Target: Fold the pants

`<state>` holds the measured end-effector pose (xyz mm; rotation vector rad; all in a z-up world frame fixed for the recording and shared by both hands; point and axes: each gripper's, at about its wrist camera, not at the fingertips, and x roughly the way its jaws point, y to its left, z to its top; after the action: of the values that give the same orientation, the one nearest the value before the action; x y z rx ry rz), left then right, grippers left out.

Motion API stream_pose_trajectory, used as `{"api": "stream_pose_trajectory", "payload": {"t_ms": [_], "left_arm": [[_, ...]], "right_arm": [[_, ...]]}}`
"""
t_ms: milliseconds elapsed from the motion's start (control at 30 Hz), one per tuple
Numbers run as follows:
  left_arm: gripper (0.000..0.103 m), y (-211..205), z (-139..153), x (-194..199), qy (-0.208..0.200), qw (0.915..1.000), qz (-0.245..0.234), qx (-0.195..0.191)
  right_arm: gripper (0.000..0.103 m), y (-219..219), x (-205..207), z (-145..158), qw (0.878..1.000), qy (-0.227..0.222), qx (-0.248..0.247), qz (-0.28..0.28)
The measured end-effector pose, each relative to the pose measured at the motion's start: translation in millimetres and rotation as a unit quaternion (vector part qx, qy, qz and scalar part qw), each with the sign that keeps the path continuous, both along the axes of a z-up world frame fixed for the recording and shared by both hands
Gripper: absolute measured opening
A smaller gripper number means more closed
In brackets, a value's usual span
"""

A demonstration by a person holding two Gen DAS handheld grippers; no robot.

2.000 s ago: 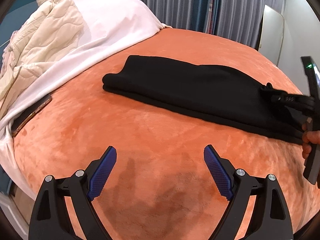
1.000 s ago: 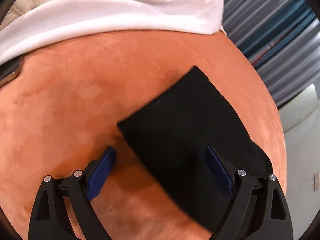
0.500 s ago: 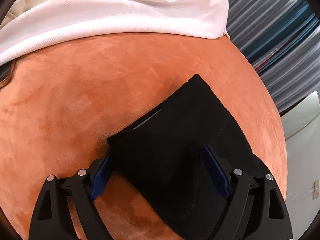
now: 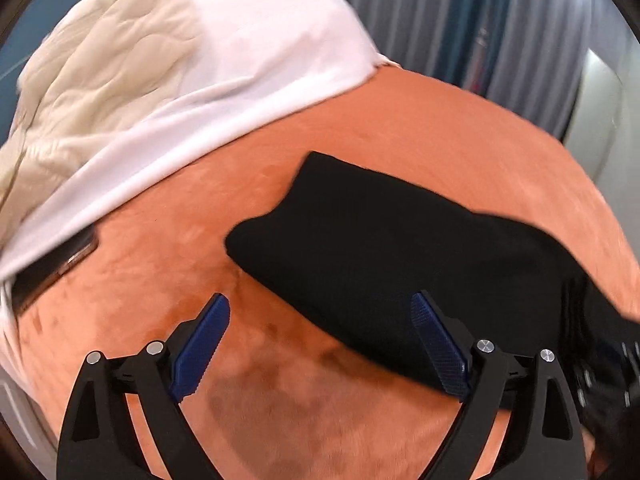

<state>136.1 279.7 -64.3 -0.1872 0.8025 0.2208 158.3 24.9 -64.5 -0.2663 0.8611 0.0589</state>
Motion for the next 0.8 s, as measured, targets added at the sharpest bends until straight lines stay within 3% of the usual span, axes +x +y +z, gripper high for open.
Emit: {"api": "stream_pose_trajectory", "payload": {"t_ms": [100, 133, 200, 267, 333, 367, 433, 500, 600, 700, 800], "left_arm": [[0.089, -8, 0, 1, 0.007, 0.9997, -0.023, 0.009], [0.089, -9, 0, 0, 0.008, 0.9996, -0.026, 0.011], [0.089, -11, 0, -3, 0.006, 0.9992, -0.037, 0.014], [0.089, -12, -1, -2, 0.007, 0.999, -0.041, 0.016], [0.089, -14, -4, 1, 0.014, 0.9989, -0.042, 0.013], [0.089, -14, -5, 1, 0.017, 0.9989, -0.041, 0.012], [0.089, -13, -6, 1, 0.025, 0.9988, -0.041, 0.009], [0.089, -13, -5, -2, 0.026, 0.9987, -0.041, 0.015], [0.089, -15, -6, -3, 0.027, 0.9975, -0.033, 0.057], [0.09, -19, -8, -1, 0.031, 0.995, -0.029, 0.091], [0.09, -21, -8, 0, 0.031, 0.9942, -0.029, 0.098]], "right_arm": [[0.022, -3, 11, 3, 1.0, -0.003, 0.013, -0.023], [0.016, -4, 12, 10, 0.999, -0.007, 0.027, -0.034], [0.015, -9, 15, 28, 0.996, -0.023, 0.071, -0.045], [0.015, 3, 16, 38, 0.996, -0.031, 0.072, -0.031], [0.016, 23, 25, 24, 0.999, -0.011, 0.04, -0.011], [0.017, 32, 33, 5, 1.0, 0.02, 0.018, -0.004], [0.025, 41, 27, 0, 1.0, -0.006, -0.012, -0.003], [0.033, 42, 10, 12, 1.0, -0.027, 0.007, 0.005], [0.037, 32, -22, 25, 0.998, -0.042, 0.051, -0.001], [0.049, 18, -52, 22, 0.998, -0.041, 0.054, -0.017], [0.061, -1, -73, 17, 0.996, -0.035, 0.069, -0.041]]}}
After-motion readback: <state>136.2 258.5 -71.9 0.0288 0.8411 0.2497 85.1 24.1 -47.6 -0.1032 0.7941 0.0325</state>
